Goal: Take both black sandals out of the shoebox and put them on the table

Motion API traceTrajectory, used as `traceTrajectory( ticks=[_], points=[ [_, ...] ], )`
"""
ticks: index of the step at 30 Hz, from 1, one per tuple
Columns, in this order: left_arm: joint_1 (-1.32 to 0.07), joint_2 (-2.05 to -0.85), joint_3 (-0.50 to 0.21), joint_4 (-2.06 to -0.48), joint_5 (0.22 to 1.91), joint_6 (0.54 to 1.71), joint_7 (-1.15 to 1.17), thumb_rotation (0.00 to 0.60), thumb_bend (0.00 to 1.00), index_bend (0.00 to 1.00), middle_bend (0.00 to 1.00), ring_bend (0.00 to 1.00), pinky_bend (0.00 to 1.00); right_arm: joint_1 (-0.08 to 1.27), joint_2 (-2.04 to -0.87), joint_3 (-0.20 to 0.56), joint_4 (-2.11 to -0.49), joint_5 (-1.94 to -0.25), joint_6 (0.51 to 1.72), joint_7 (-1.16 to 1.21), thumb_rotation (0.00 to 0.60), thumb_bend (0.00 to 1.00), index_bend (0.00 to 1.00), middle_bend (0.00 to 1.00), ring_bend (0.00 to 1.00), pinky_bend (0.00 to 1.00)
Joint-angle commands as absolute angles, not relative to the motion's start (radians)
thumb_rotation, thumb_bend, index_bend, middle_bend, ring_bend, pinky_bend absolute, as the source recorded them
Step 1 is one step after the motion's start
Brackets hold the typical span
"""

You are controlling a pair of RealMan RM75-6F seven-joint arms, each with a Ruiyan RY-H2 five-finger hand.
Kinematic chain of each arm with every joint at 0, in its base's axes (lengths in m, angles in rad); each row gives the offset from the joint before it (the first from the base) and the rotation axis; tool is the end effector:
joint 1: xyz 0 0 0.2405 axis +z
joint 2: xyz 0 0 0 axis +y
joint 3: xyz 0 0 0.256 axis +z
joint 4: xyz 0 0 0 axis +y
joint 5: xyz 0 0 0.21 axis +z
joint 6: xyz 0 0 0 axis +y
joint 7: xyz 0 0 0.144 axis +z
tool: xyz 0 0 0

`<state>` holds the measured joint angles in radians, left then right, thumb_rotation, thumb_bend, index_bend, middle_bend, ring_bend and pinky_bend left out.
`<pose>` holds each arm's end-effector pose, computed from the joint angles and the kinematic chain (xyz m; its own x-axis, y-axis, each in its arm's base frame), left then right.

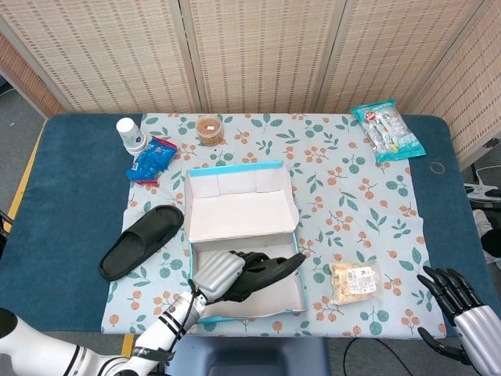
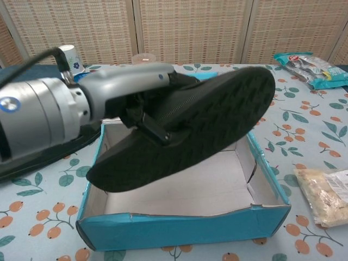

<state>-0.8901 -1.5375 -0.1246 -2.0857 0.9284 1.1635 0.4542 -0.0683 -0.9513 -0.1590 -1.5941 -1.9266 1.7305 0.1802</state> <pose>-0.0192 0.2442 -0.0091 0.1843 0.4810 0.8571 0.8804 -0.4685 0.0736 -0.2897 -0.0826 0.1912 0.3563 -0.0943 0.9296 -0.9074 -0.2721 0.3202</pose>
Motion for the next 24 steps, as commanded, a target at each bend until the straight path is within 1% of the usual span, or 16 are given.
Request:
traceTrajectory(
  ticks=[1,4,8,13,15,20,24],
  points=[
    [-0.837,-1.439,-0.139,-2.159,1.030,1.211,0.416,0.600,0.66,0.69,0.54,0.38,0.42,-0.069,-0.952,-0.160,-1.596,-1.930,1.730,0.174,0.554,0.20,0.00,0.00,0.00,0.00],
    [-0.797,-1.355,-0.139,-2.187,1.064,1.234,0.381,0.600,0.66,0.69,0.54,0.38,0.42,-0.072,-0.953,-0.160,-1.598,-1.934,1.736,0.169,0.554,0.20,0.00,0.00,0.00,0.00],
    [-0.738,-1.237,-0.137,-2.188,1.081,1.247,0.302,0.600,0.65,0.69,0.54,0.38,0.42,-0.075,-0.955,-0.160,-1.598,-1.937,1.740,0.163,0.555,0.20,0.00,0.00,0.00,0.00],
    [-0.684,-1.098,-0.129,-2.154,1.118,1.214,0.187,0.600,0.65,0.68,0.53,0.37,0.42,-0.074,-0.958,-0.164,-1.602,-1.945,1.730,0.146,0.555,0.20,0.00,0.00,0.00,0.00],
    [-0.663,-1.059,-0.121,-2.114,1.143,1.211,0.160,0.600,0.65,0.68,0.53,0.37,0.41,-0.075,-0.959,-0.166,-1.605,-1.948,1.729,0.140,0.555,0.20,0.00,0.00,0.00,0.00],
    [-0.614,-1.049,-0.097,-1.972,1.185,1.226,0.128,0.600,0.65,0.68,0.53,0.37,0.40,-0.078,-0.960,-0.167,-1.606,-1.953,1.734,0.134,0.555,0.20,0.00,0.00,0.00,0.00],
    [-0.564,-1.083,-0.067,-1.831,1.240,1.261,0.107,0.600,0.65,0.68,0.53,0.37,0.37,-0.078,-0.960,-0.167,-1.605,-1.952,1.734,0.135,0.555,0.20,0.00,0.00,0.00,0.00]
  ],
)
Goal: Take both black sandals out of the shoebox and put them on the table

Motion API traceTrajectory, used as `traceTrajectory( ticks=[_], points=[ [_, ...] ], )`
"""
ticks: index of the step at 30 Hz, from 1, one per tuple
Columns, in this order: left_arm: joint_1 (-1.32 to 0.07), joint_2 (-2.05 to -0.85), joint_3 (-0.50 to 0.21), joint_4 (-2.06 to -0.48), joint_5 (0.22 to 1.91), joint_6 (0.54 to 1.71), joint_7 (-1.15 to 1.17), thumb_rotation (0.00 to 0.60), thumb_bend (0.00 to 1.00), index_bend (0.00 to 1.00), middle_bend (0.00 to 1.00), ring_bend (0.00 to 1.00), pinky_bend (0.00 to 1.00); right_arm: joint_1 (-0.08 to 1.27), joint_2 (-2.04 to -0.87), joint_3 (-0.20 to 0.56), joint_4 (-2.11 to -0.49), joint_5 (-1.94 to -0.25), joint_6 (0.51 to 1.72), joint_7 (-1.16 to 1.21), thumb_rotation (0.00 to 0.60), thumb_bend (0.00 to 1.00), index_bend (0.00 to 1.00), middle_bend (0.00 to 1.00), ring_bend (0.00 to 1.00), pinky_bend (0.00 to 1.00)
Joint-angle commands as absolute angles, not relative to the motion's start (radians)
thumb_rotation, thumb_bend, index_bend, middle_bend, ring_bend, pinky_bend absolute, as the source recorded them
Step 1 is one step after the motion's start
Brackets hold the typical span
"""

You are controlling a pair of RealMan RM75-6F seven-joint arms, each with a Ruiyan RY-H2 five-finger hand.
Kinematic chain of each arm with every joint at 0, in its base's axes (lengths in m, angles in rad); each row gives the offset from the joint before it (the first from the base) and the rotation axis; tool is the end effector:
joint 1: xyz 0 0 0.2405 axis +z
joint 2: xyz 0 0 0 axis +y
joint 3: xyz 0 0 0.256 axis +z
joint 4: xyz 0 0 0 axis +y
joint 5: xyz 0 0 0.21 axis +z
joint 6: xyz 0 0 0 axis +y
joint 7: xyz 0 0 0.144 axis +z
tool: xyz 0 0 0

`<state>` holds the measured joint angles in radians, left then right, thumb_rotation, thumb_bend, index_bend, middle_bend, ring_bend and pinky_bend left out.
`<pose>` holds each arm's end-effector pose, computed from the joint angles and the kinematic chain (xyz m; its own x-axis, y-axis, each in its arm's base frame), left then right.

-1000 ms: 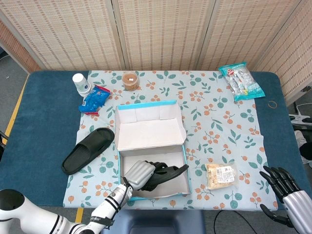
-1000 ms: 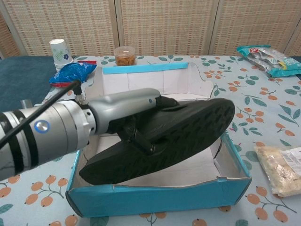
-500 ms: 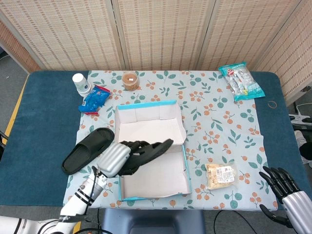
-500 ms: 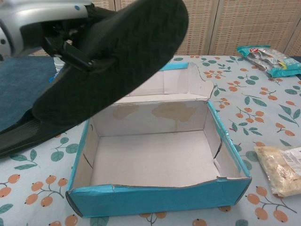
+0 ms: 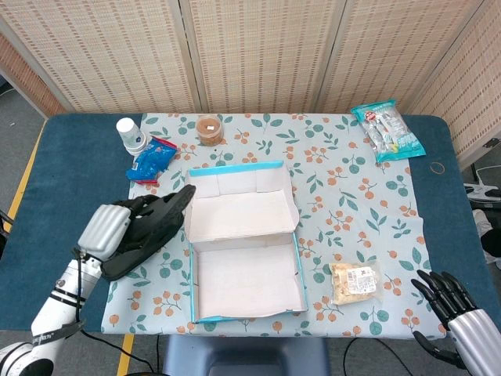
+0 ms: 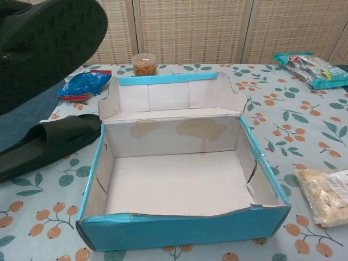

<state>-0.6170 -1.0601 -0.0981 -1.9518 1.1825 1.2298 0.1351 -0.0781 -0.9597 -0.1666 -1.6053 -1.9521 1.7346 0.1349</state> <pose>-0.1586 0.2968 0.1281 0.2670 0.1430 0.9530 0.9337 -0.2831 -0.2192 -0.2850 -0.0774 0.1864 0.3737 -0.0919 0.9230 -0.8974 -0.2874 0.3347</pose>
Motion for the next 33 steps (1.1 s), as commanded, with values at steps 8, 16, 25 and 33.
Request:
traceTrajectory(
  ticks=[8,16,25,33],
  points=[
    [-0.493,-1.240,-0.027,-1.457,1.377,1.375,0.196,0.600,0.65,0.67,0.52,0.36,0.35,-0.078,-0.959,-0.172,-1.605,-1.962,1.733,0.131,0.554,0.20,0.00,0.00,0.00,0.00],
    [-0.474,-1.347,-0.047,-1.201,1.369,1.362,0.126,0.600,0.65,0.66,0.51,0.35,0.35,-0.081,-0.958,-0.175,-1.601,-1.969,1.740,0.132,0.554,0.20,0.00,0.00,0.00,0.00],
    [-0.475,-1.519,-0.080,-0.917,1.329,1.229,-0.161,0.600,0.59,0.37,0.23,0.14,0.22,-0.074,-0.962,-0.191,-1.593,-2.015,1.731,0.123,0.555,0.20,0.00,0.00,0.00,0.00],
    [-0.492,-1.677,-0.084,-0.637,1.351,1.180,-0.247,0.600,0.57,0.22,0.10,0.00,0.14,-0.076,-0.959,-0.197,-1.592,-2.015,1.734,0.125,0.555,0.20,0.00,0.00,0.00,0.00]
  ],
)
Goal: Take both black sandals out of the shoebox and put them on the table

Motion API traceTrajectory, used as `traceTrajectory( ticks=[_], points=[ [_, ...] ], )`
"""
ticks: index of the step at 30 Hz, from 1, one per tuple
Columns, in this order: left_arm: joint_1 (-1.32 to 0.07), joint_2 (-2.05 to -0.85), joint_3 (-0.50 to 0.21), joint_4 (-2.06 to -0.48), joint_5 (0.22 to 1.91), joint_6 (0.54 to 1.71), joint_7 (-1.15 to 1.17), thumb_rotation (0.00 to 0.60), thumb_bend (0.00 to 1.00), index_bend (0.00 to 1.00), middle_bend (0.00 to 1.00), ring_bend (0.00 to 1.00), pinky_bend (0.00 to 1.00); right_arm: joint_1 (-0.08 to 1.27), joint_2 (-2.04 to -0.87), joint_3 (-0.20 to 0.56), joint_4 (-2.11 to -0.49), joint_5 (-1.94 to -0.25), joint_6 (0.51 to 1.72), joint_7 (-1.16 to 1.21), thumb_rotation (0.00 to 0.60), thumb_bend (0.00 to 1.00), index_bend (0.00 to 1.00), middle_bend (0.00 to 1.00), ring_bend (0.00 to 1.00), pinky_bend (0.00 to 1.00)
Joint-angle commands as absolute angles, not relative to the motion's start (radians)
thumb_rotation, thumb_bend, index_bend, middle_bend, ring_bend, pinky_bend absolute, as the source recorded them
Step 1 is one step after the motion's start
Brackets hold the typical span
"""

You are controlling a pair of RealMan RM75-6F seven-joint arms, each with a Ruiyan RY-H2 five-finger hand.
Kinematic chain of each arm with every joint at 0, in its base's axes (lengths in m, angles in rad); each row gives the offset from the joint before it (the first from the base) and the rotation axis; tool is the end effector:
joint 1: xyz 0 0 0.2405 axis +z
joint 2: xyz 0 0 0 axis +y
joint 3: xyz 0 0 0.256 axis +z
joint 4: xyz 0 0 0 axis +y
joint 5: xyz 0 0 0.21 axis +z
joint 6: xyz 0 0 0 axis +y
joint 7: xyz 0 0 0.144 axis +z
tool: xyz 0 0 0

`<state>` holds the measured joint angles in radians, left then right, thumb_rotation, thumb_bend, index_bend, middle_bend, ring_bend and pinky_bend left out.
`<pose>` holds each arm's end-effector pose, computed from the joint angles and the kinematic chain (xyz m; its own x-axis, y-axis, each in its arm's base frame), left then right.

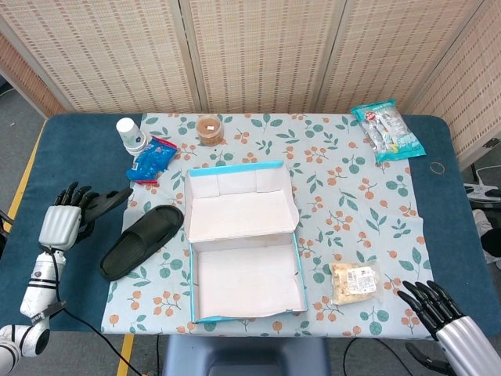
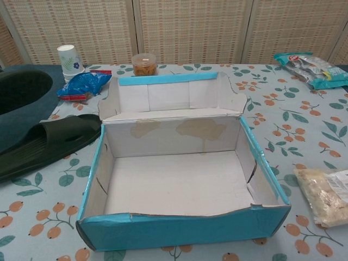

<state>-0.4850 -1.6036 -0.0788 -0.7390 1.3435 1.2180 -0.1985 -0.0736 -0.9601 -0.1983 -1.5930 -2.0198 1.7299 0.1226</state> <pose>-0.3434 0.3429 0.0836 0.5198 -0.0249 0.8539 0.8509 -0.0740 -0.5201 -0.2805 -0.0685 0.1797 0.3858 -0.1341 0.9128 -0.8808 -0.3480 0.3211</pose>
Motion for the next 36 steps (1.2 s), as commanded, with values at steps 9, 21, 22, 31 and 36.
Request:
traceTrajectory(
  ticks=[9,21,22,31,36],
  points=[
    [-0.475,-1.680,-0.068,-0.631,1.364,1.099,-0.312,0.600,0.47,0.00,0.00,0.00,0.10,-0.073,-0.961,-0.198,-1.594,-2.017,1.730,0.121,0.555,0.20,0.00,0.00,0.00,0.00],
    [-0.429,-1.501,-0.003,-0.980,1.447,1.106,-0.408,0.600,0.44,0.00,0.00,0.00,0.10,-0.077,-0.964,-0.197,-1.593,-2.010,1.739,0.123,0.555,0.20,0.00,0.00,0.00,0.00],
    [-0.419,-1.482,0.003,-1.020,1.461,1.133,-0.407,0.600,0.44,0.00,0.00,0.00,0.10,-0.076,-0.963,-0.198,-1.593,-2.011,1.735,0.122,0.555,0.20,0.00,0.00,0.00,0.00],
    [-0.358,-1.342,0.038,-1.275,1.566,1.306,-0.413,0.600,0.43,0.00,0.00,0.00,0.10,-0.075,-0.962,-0.199,-1.597,-2.011,1.731,0.118,0.555,0.20,0.00,0.00,0.00,0.00],
    [-0.343,-1.245,0.056,-1.414,1.627,1.367,-0.427,0.600,0.43,0.00,0.00,0.00,0.10,-0.076,-0.964,-0.200,-1.597,-2.013,1.730,0.112,0.555,0.20,0.00,0.00,0.00,0.00]
  ],
)
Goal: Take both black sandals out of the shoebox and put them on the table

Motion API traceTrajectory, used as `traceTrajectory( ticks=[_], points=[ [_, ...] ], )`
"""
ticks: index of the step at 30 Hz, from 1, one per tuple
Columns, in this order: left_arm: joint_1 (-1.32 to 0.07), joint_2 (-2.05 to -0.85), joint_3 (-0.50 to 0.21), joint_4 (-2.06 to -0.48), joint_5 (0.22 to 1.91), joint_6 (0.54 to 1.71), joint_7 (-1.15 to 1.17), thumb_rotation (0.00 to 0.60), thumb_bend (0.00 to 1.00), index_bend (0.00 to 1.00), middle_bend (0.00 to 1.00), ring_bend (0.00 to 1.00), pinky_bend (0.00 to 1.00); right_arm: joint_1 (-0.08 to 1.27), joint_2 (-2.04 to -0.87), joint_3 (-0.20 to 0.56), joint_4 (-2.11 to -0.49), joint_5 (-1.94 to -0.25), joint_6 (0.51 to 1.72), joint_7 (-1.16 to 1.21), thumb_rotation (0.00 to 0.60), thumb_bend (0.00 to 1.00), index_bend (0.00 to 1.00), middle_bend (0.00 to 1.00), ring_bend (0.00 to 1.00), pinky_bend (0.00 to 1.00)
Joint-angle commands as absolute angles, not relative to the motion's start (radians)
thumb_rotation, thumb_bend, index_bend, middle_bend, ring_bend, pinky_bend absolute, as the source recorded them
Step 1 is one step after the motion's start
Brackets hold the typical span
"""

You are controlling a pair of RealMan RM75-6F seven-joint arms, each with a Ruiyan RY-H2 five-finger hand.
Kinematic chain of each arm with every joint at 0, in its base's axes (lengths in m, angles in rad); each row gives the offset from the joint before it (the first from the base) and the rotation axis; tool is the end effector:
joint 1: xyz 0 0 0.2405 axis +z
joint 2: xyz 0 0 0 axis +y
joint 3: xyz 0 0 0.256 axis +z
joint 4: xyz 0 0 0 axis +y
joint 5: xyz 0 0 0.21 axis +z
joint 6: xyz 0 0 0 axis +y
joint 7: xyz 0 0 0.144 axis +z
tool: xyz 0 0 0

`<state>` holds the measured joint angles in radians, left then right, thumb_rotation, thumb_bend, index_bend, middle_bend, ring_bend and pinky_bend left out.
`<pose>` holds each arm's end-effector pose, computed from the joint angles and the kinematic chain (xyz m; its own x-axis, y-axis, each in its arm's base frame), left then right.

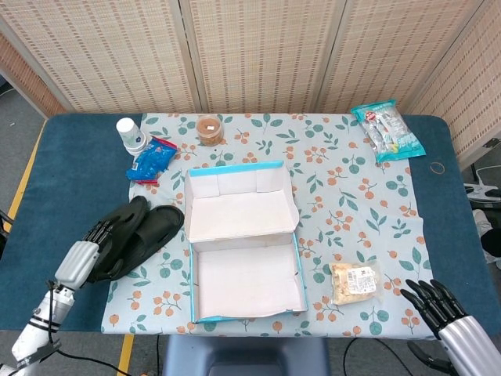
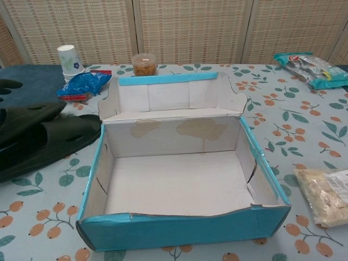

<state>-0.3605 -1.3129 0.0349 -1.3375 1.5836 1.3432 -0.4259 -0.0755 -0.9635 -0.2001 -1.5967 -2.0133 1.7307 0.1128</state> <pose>-0.2918 0.2510 0.0865 0.1371 0.2091 0.9682 0.9602 -0.2681 -0.0780 -0.2805 -0.0681 0.1789 0.3880 -0.1308 0.9123 -0.8818 -0.3407 0.3262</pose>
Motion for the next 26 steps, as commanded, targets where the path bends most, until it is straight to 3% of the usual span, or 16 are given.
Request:
traceTrajectory(
  ticks=[1,7,12,16,20,26],
  points=[
    [-0.342,-1.228,0.066,-1.436,1.631,1.359,-0.426,0.600,0.43,0.00,0.00,0.00,0.10,-0.076,-0.964,-0.200,-1.597,-2.013,1.731,0.111,0.555,0.20,0.00,0.00,0.00,0.00],
    [-0.307,-1.180,0.134,-1.500,1.693,1.376,-0.463,0.600,0.43,0.00,0.00,0.00,0.10,-0.075,-0.963,-0.199,-1.599,-2.008,1.726,0.110,0.555,0.20,0.00,0.00,0.00,0.00],
    [-0.200,-1.159,0.184,-1.527,1.786,1.554,-0.381,0.600,0.43,0.00,0.00,0.00,0.10,-0.077,-0.963,-0.198,-1.601,-2.004,1.729,0.108,0.555,0.20,0.00,0.00,0.00,0.00],
    [-0.079,-1.184,0.226,-1.485,1.840,1.676,-0.166,0.600,0.43,0.00,0.00,0.00,0.09,-0.081,-0.968,-0.189,-1.602,-1.988,1.730,0.094,0.554,0.20,0.00,0.00,0.00,0.00],
    [-0.031,-1.208,0.198,-1.489,1.833,1.710,0.017,0.600,0.43,0.00,0.00,0.00,0.08,-0.091,-0.979,-0.173,-1.616,-1.954,1.726,0.050,0.554,0.20,0.00,0.00,0.00,0.00],
    [-0.025,-1.227,0.145,-1.458,1.801,1.724,0.042,0.600,0.43,0.00,0.00,0.00,0.06,-0.100,-0.988,-0.163,-1.632,-1.930,1.720,0.015,0.554,0.20,0.00,0.00,0.00,0.00]
  ],
)
